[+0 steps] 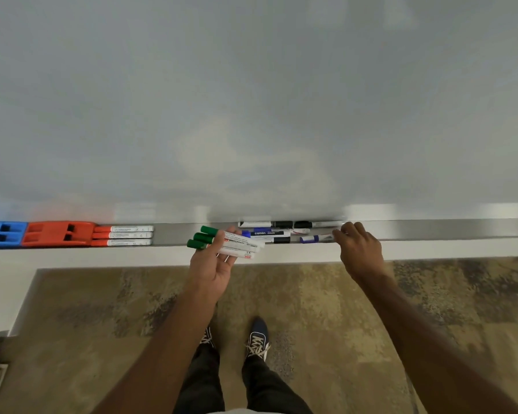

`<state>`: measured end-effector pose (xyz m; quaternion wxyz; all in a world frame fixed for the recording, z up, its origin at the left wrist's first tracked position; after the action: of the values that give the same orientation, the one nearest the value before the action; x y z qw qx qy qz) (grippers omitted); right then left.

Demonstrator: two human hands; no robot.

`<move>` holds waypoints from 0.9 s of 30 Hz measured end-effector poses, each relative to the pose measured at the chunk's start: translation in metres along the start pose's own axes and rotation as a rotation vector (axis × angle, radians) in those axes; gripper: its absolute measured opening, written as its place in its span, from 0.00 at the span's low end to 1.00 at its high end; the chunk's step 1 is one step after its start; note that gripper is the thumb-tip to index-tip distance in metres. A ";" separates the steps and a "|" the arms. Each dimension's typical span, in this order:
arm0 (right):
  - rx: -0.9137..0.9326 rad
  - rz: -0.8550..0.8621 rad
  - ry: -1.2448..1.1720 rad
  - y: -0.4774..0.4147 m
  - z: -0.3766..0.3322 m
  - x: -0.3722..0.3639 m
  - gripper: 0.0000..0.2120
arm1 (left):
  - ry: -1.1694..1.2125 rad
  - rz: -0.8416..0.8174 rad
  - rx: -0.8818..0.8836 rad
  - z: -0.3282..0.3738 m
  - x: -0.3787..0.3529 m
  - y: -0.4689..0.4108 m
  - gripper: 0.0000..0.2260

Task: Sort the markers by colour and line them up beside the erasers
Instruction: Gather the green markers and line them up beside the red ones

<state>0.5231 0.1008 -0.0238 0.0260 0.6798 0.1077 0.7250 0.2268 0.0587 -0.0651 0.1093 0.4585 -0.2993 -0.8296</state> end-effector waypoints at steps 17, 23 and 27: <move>-0.189 -0.262 -1.587 0.007 -0.099 -0.009 0.12 | 0.092 0.132 -0.063 0.008 0.017 0.007 0.15; -0.109 -0.390 -1.813 0.007 -0.188 -0.002 0.16 | 0.028 0.097 -0.170 0.029 0.021 0.007 0.13; -0.158 -0.350 -1.760 0.000 -0.207 0.000 0.16 | 0.031 0.054 -0.189 0.042 0.026 0.005 0.04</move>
<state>0.3183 0.0758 -0.0343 0.2556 0.9592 0.1005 -0.0669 0.1772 0.0592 -0.0629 0.1790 0.4505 -0.2302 -0.8438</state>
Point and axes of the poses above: each hand's wrist, its own y-axis away from the middle knuckle, its own x-axis out of the back of the hand, z = x × y, the point moved 10 cm from there along -y, towards the middle knuckle, and after that the axes turned 12 degrees about -z, right-handed, at the moved point
